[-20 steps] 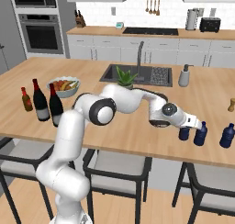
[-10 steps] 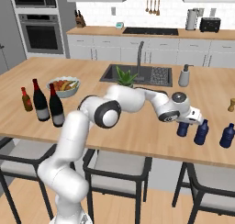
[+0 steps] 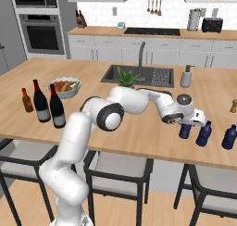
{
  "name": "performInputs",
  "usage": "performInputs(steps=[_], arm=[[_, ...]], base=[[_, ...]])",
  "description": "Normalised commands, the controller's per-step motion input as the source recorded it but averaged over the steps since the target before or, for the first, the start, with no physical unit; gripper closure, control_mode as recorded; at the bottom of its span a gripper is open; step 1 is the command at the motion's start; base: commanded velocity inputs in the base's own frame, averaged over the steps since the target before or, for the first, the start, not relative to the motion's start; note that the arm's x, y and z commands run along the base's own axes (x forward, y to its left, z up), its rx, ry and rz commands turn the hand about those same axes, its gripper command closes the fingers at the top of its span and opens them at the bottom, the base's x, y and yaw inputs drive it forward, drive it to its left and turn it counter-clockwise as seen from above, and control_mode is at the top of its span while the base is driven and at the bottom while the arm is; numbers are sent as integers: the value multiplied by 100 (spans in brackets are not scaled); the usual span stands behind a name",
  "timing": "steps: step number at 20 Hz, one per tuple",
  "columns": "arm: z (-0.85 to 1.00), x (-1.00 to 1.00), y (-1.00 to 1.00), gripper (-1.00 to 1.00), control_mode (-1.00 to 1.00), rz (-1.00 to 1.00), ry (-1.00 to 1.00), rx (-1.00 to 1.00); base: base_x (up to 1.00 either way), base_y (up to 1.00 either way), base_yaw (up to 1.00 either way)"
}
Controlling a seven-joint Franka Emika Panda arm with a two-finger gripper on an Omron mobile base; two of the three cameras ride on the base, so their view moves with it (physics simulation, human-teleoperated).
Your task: Move the plastic bottles in the middle to the plastics group, and the glass bottles in the middle to the glass group.
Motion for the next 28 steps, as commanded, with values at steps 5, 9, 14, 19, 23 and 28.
performInputs(steps=[5, 9, 14, 19, 23, 28], arm=[[-38, -29, 1, 100, -100, 4, -8, 0], [-36, -30, 8, -100, -100, 1, -7, 0], [-28, -19, 15, -100, -100, 0, -6, 0], [-8, 0, 20, -100, -100, 0, -3, 0], [-1, 1, 10, -100, -100, 0, 0, 0], [3, -1, 0, -100, -100, 0, 0, 0]], base=[[0, 0, 0], [0, 0, 0], [0, 0, 0], [0, 0, 0], [0, 0, 0], [0, 0, 0]])
